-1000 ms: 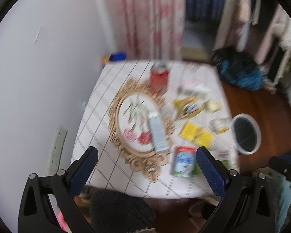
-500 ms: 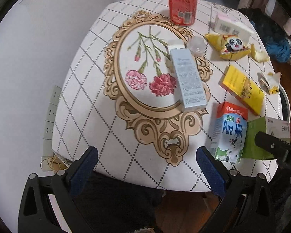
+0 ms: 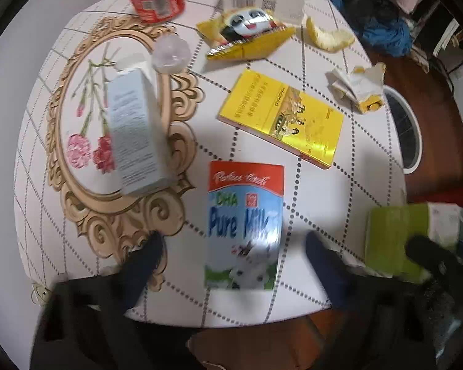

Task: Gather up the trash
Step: 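Grasp the green medicine box with the right tool while the left tool grasps the Pure Milk carton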

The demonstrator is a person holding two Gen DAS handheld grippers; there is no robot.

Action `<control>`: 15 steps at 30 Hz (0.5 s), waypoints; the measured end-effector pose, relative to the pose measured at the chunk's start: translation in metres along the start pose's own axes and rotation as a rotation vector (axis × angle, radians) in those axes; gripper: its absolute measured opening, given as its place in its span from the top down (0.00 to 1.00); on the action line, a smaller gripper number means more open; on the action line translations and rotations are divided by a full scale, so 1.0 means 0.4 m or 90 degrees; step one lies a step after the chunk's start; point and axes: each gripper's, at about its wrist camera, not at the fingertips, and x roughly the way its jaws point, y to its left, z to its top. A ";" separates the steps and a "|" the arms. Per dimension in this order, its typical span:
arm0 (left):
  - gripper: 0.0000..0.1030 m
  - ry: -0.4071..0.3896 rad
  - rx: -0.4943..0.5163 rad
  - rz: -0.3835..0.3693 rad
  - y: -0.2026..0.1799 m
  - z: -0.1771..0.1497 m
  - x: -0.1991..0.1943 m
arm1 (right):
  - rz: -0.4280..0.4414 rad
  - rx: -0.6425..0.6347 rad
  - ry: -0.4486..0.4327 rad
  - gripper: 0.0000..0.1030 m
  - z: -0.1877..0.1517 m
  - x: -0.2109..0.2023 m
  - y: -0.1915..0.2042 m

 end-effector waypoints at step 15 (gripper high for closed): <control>0.53 -0.001 -0.071 0.020 0.117 -0.113 0.012 | -0.014 -0.069 0.022 0.07 -0.018 0.043 0.088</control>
